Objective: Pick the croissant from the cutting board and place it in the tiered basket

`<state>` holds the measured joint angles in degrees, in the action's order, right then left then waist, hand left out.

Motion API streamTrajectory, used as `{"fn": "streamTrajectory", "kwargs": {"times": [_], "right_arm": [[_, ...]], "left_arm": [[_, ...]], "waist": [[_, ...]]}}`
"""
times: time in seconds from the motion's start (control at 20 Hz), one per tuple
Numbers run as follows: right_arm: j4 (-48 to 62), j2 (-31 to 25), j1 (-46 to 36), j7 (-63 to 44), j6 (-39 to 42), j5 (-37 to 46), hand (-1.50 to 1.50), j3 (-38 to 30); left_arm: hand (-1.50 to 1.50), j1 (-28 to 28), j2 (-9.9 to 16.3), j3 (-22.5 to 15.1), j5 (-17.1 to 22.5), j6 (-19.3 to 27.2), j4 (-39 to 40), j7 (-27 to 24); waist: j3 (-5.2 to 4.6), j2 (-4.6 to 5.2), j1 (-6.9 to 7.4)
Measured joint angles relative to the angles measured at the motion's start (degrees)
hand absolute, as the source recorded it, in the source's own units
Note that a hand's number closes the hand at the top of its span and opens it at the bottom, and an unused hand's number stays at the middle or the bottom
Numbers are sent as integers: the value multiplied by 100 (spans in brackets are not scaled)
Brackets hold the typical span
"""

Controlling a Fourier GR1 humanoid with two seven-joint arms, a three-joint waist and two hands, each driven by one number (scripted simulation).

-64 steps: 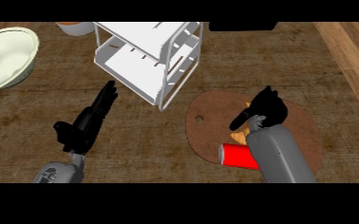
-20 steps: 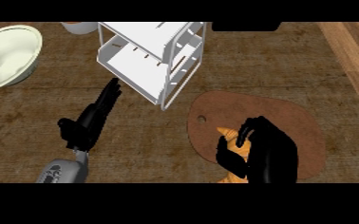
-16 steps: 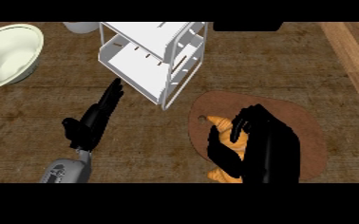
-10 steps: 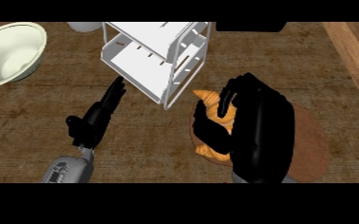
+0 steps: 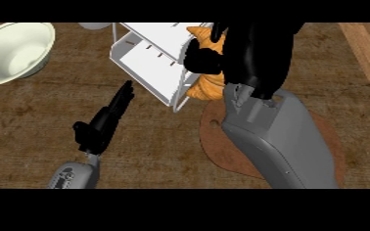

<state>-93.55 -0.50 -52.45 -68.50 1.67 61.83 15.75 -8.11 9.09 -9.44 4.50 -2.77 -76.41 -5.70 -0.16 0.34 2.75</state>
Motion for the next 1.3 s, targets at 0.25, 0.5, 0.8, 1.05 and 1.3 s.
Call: {"fn": "streamTrajectory", "kwargs": {"times": [0.25,0.5,0.8,1.05,1.3], "right_arm": [[1453,8,-1069,143,-201,-352,150,-606],[2939,12,-1844,411,-560,-730,150,-948],[4491,16,-2509,739,-1249,-1131,150,-1150],[5454,26,-2851,1131,-1980,-1522,150,-1357],[6120,32,-3169,1301,-2587,-2084,150,-1506]], "left_arm": [[0,-8,-25,-56,-44,-32,-29,-15],[0,-170,-7,-18,-46,-78,22,34],[0,-302,-110,-79,-103,-41,31,128],[0,-351,-113,-60,-113,-87,112,70],[0,-438,-124,-72,-109,-156,130,95]], "waist": [[0,28,99],[-1,65,170],[-1,98,255],[-2,130,308],[-2,144,396]]}}
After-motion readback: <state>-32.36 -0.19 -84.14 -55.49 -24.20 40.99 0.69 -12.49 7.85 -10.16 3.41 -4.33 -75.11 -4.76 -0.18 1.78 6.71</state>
